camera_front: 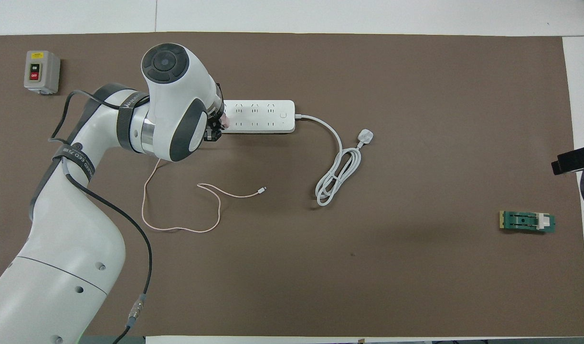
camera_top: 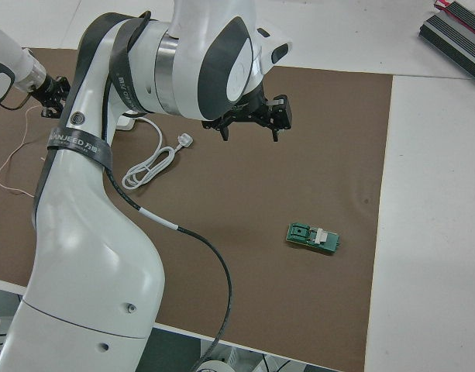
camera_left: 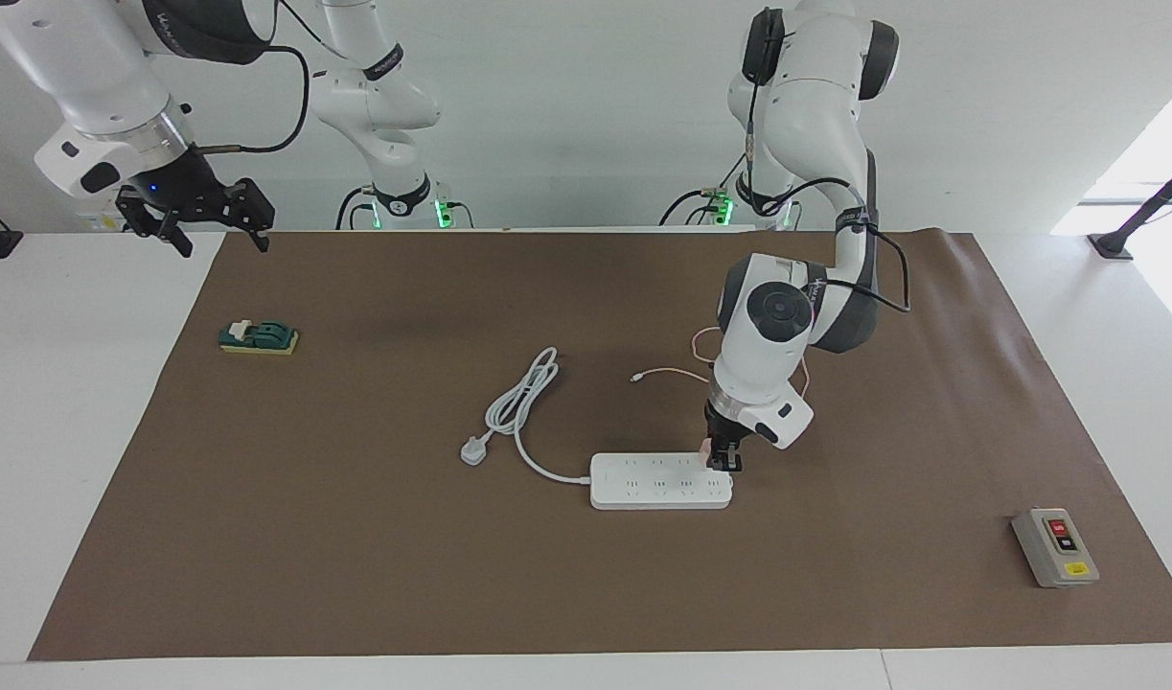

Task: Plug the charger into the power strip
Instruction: 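Push the charger prongs into the strip socket with the left gripper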

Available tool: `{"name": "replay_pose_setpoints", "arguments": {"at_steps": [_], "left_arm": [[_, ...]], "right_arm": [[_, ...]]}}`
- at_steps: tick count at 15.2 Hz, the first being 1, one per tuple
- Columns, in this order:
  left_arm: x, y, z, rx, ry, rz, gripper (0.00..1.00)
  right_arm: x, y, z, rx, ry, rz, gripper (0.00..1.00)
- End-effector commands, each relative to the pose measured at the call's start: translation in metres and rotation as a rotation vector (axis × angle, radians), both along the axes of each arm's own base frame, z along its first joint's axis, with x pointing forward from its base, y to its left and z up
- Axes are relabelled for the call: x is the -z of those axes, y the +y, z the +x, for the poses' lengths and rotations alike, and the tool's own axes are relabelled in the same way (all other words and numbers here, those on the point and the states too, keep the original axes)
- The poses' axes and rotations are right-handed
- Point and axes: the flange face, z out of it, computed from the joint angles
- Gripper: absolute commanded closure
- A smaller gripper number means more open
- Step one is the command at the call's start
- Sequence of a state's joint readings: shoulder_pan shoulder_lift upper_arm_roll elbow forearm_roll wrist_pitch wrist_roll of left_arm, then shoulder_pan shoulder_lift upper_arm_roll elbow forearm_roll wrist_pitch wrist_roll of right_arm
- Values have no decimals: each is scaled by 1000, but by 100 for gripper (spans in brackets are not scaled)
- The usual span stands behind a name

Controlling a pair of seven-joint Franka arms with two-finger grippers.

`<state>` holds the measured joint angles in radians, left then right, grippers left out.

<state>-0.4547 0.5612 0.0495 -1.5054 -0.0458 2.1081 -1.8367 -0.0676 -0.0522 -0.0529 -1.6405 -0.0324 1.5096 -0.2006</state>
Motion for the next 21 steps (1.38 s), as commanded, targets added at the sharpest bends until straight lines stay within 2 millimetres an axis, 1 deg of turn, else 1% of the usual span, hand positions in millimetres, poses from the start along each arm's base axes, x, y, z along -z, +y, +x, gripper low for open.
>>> {"name": "replay_pose_setpoints", "arguments": {"at_steps": [1, 3, 5, 9, 10, 12, 16, 19, 20, 21], "left_arm": [[28, -16, 1, 22, 15, 7, 100], [28, -18, 0, 16, 14, 3, 100], [28, -14, 2, 23, 25, 10, 100], [28, -14, 3, 40, 52, 21, 100], [32, -15, 5, 41, 65, 27, 100], [33, -19, 11, 42, 82, 33, 100], [31, -19, 12, 35, 76, 29, 100], [25, -18, 13, 40, 64, 29, 100], [20, -18, 14, 41, 52, 21, 100], [1, -13, 17, 38, 17, 1, 97]], "right_arm": [[-3, -2, -1, 10, 15, -20, 0], [-3, -3, -1, 12, 15, -18, 0], [-2, -3, -1, 12, 17, -18, 0], [-3, -2, -1, 10, 15, -20, 0], [-2, -2, -1, 9, 17, -19, 0], [-2, -2, -1, 9, 17, -19, 0], [-3, -1, -1, 9, 15, -18, 0], [-3, -1, -1, 9, 15, -18, 0], [-3, -1, -1, 9, 15, -18, 0], [-3, -1, -1, 9, 15, -18, 0]]}}
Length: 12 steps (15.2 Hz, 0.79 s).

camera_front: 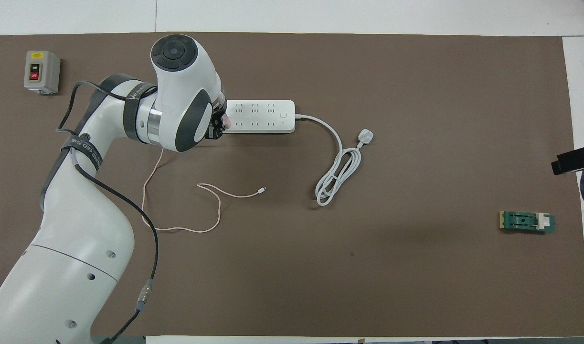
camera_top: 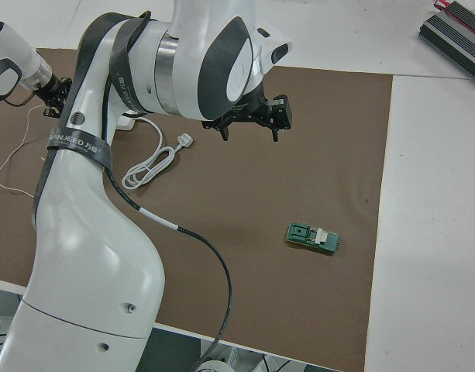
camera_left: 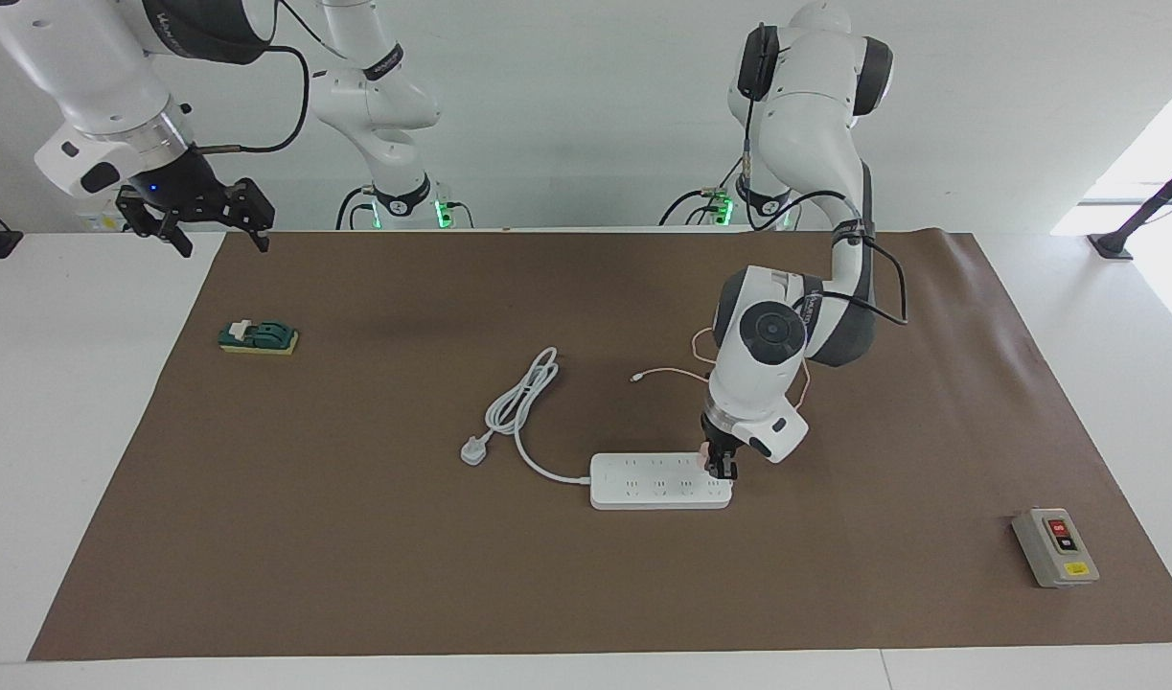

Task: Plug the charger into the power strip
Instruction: 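Push the charger prongs into the strip socket with the left gripper, then open the left gripper and lift it away from the plugged charger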

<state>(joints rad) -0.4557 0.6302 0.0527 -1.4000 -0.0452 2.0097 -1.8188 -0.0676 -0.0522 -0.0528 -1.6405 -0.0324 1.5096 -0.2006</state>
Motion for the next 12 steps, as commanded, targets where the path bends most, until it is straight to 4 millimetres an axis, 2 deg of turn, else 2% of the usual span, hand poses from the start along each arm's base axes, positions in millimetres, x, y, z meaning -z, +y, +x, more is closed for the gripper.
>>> {"name": "replay_pose_setpoints", "arguments": {"at_steps": [1, 2, 3, 4, 5, 9, 12], "left_arm": [[-18, 2, 7, 10, -48, -35, 63], [-29, 6, 4, 7, -56, -40, 31], [-36, 7, 1, 9, -60, -42, 15], [-45, 9, -1, 5, -64, -45, 4], [-52, 12, -2, 2, -68, -47, 0], [-94, 32, -5, -6, -88, -57, 0], [-140, 65, -8, 80, -109, -62, 0]], "right_arm": [[-3, -1, -1, 9, 15, -18, 0], [-3, -1, -1, 9, 15, -18, 0], [-3, -1, -1, 9, 15, -18, 0], [-3, -1, -1, 9, 15, -18, 0], [-2, -1, -1, 9, 17, -18, 0], [-3, -1, -1, 9, 15, -18, 0], [-3, -1, -1, 9, 15, -18, 0]]}}
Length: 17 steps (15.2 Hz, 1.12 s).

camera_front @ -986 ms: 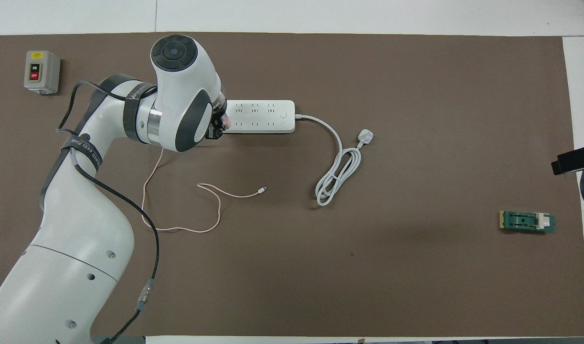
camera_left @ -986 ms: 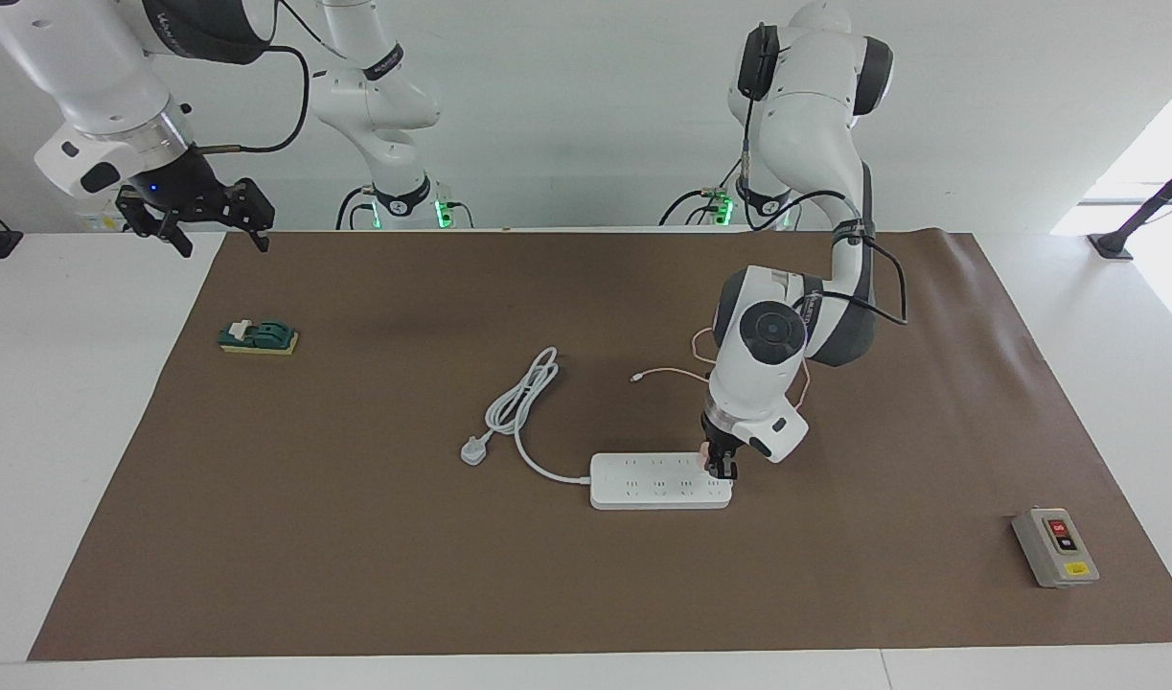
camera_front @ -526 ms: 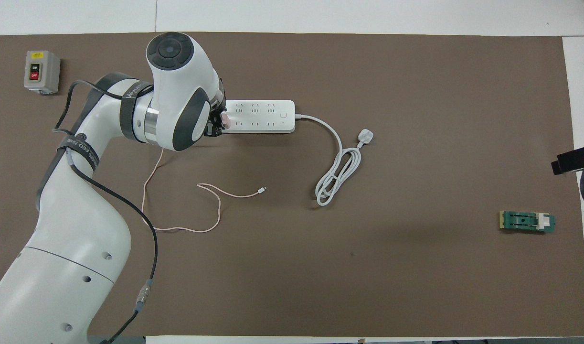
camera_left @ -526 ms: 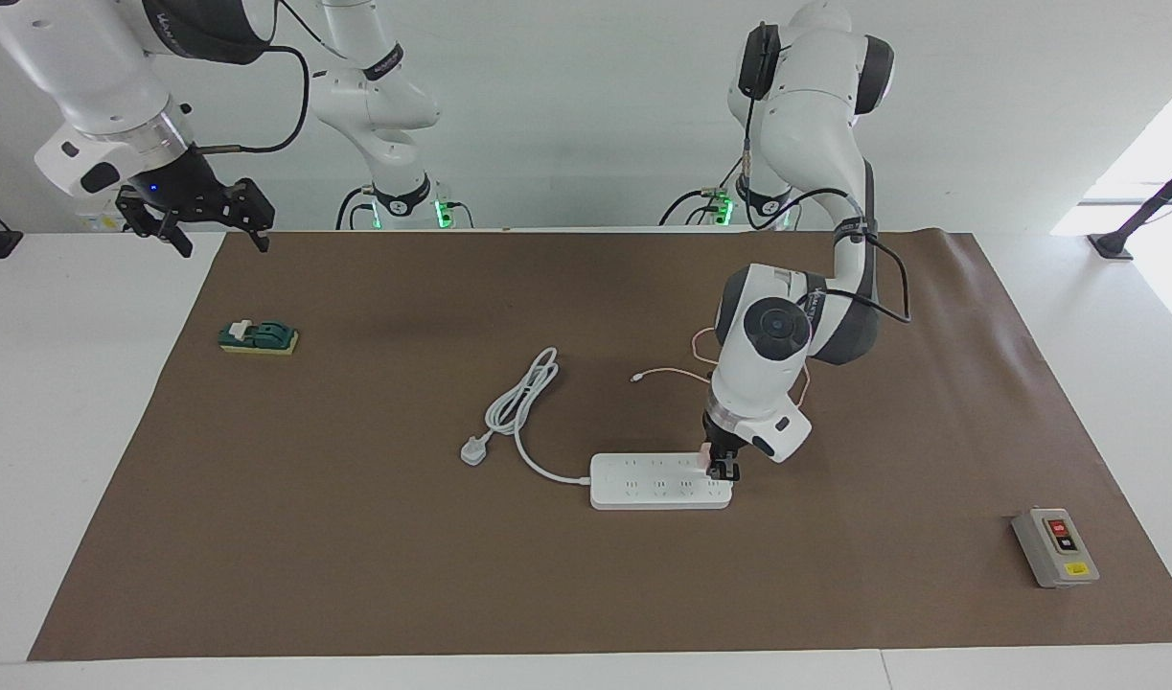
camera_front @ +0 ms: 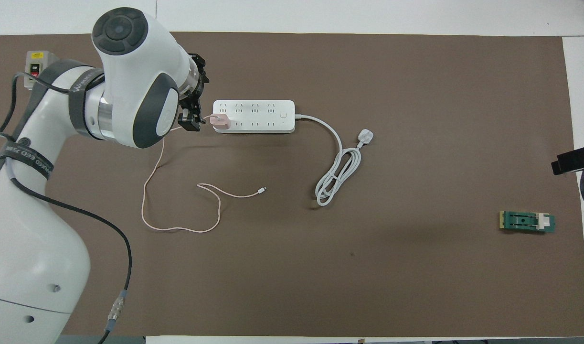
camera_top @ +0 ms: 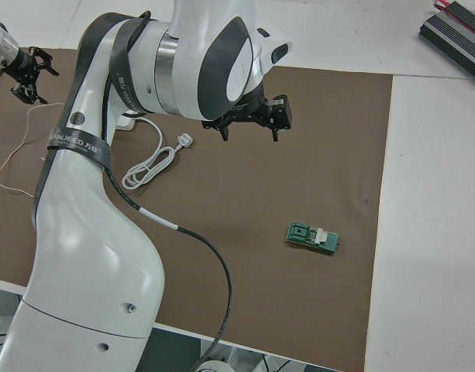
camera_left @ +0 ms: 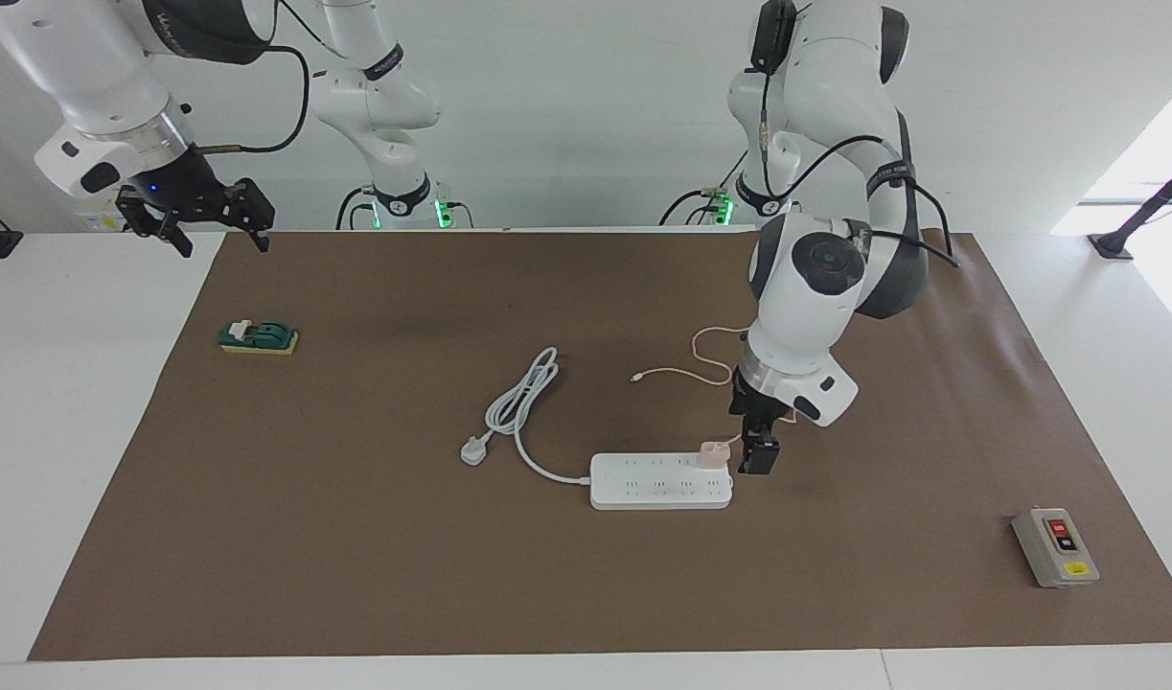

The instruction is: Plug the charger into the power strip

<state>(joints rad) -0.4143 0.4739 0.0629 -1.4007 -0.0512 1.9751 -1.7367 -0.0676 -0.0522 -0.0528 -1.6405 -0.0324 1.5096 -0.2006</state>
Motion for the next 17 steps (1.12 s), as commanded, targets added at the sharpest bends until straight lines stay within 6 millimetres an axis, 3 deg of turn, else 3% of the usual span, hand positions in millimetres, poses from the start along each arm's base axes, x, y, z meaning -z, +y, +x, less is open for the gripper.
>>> {"name": "replay_pose_setpoints", "arguments": {"at_steps": [1, 5, 10, 14, 17], "left_arm": [[-47, 42, -10, 85, -12, -8, 0], [-98, 99, -18, 300, -33, 14, 0], [-141, 197, -33, 695, -25, 64, 0], [-190, 269, -75, 936, -4, 70, 0], [-216, 298, -109, 1036, 32, 45, 0]], "right_arm": [[-3, -1, -1, 9, 15, -18, 0], [-3, -1, -1, 9, 15, -18, 0], [-3, -1, -1, 10, 15, -18, 0], [-3, -1, -1, 10, 15, -18, 0], [-3, -1, -1, 10, 15, -18, 0]]}}
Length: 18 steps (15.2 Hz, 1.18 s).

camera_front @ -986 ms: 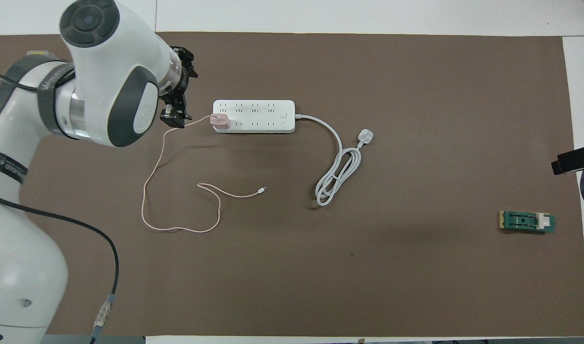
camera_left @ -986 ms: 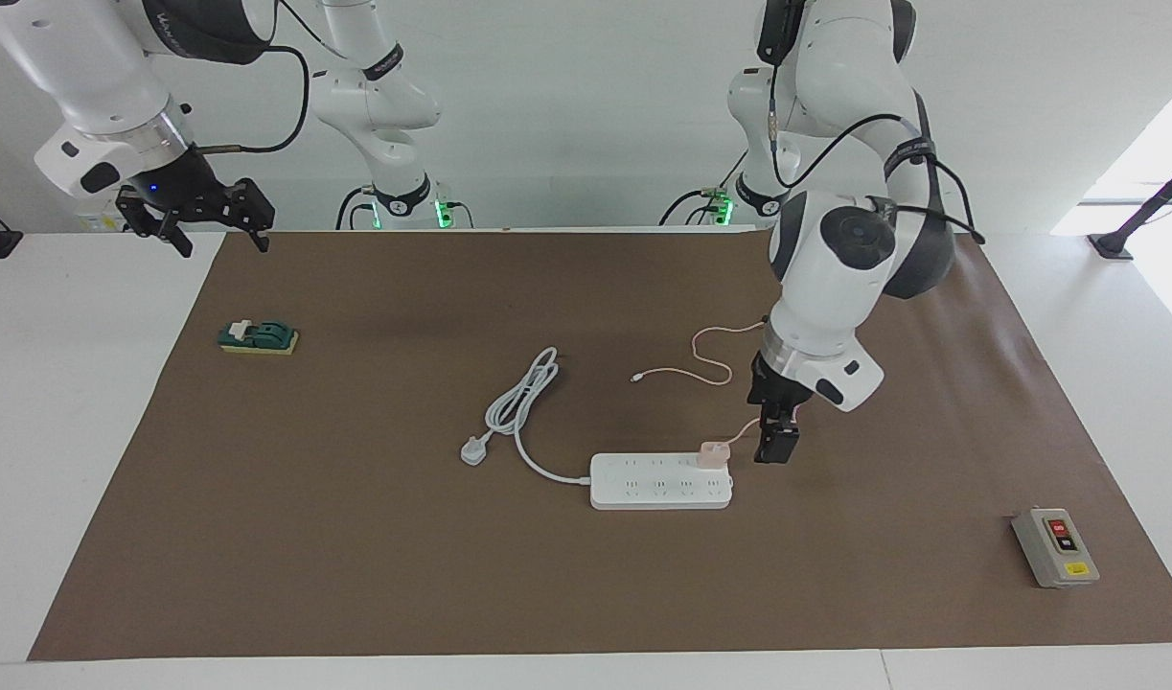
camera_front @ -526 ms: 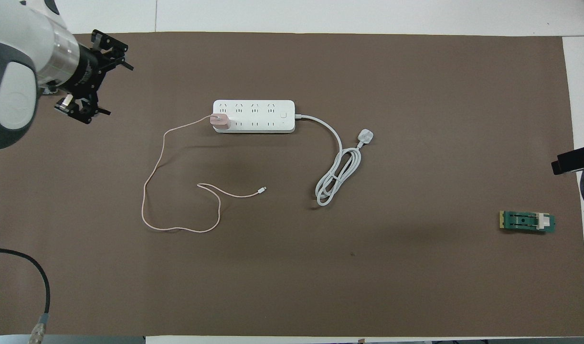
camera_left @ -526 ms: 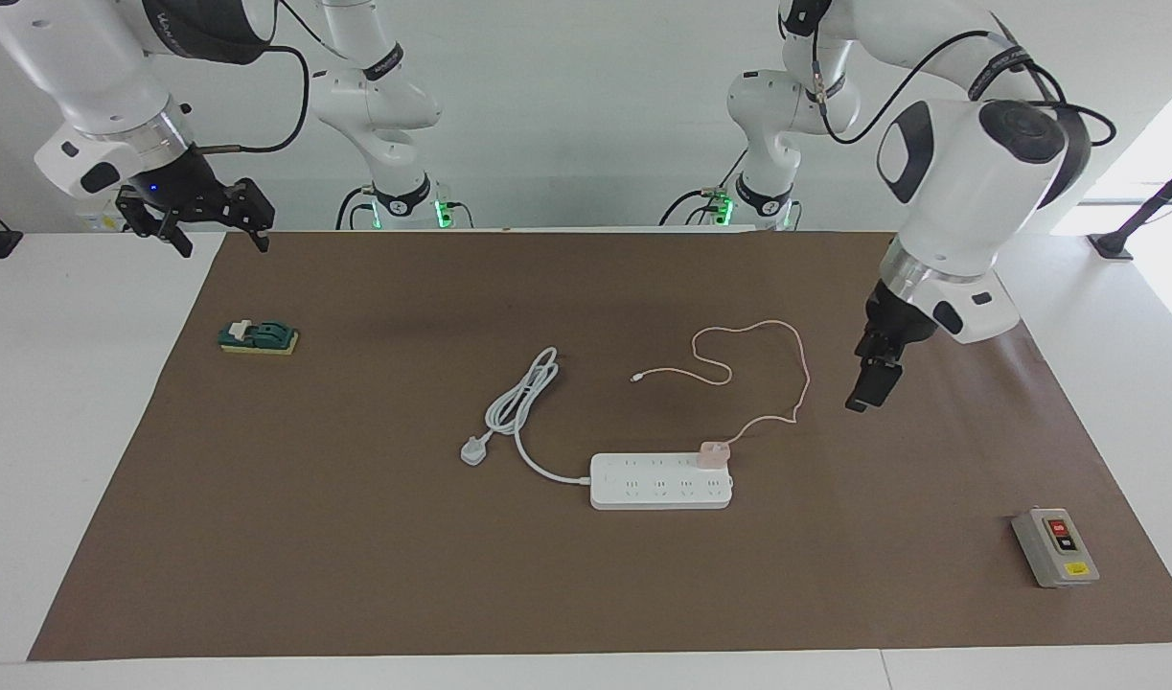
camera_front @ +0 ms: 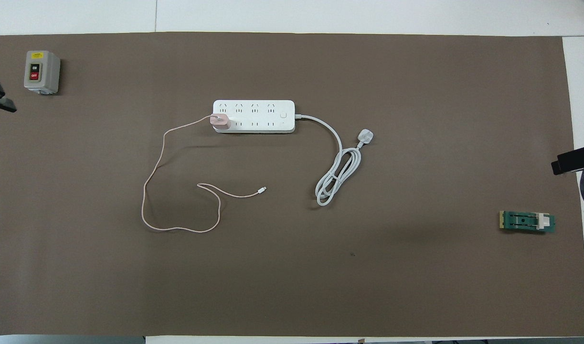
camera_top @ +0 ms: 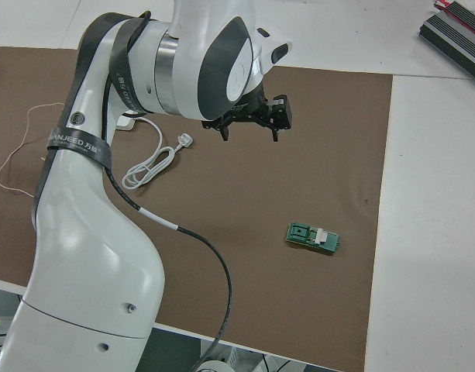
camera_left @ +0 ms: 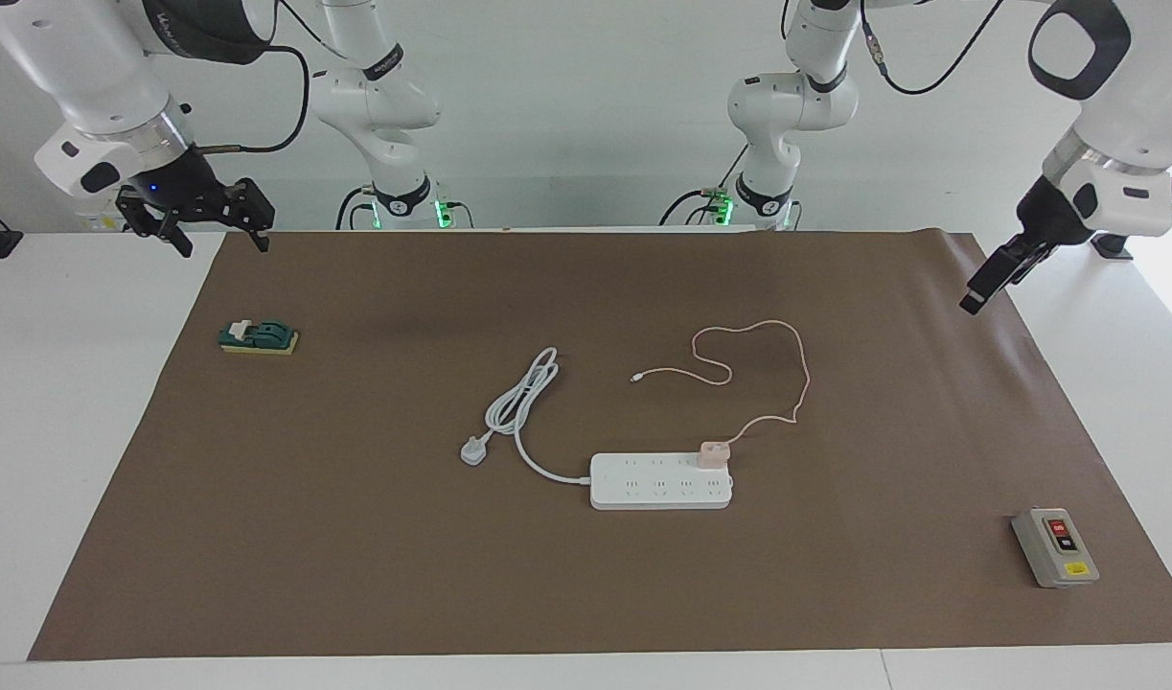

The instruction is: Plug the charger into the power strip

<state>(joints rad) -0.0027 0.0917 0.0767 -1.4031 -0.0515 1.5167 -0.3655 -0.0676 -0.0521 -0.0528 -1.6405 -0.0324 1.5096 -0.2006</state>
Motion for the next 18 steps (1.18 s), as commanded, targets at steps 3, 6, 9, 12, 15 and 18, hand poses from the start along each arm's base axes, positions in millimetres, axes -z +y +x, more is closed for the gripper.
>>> {"name": "replay_pose_setpoints", "arguments": {"at_steps": [3, 6, 9, 12, 15, 18], "left_arm": [[-17, 3, -29, 141, 22, -7, 0], [-14, -9, -29, 169, 28, -8, 0], [-1, -20, -45, 281, 63, -16, 0], [13, -34, -53, 361, 88, -12, 0], [22, -38, -47, 380, 120, 17, 0], [26, -50, -53, 370, 138, 12, 0]], "right_arm": [[-3, -1, -1, 10, 15, -18, 0], [-3, -2, -1, 12, 15, -18, 0], [-3, -1, -1, 10, 15, -18, 0], [-2, -2, -1, 12, 17, -18, 0], [-2, -1, -1, 10, 17, -18, 0], [-3, -2, -1, 12, 15, -18, 0]]}}
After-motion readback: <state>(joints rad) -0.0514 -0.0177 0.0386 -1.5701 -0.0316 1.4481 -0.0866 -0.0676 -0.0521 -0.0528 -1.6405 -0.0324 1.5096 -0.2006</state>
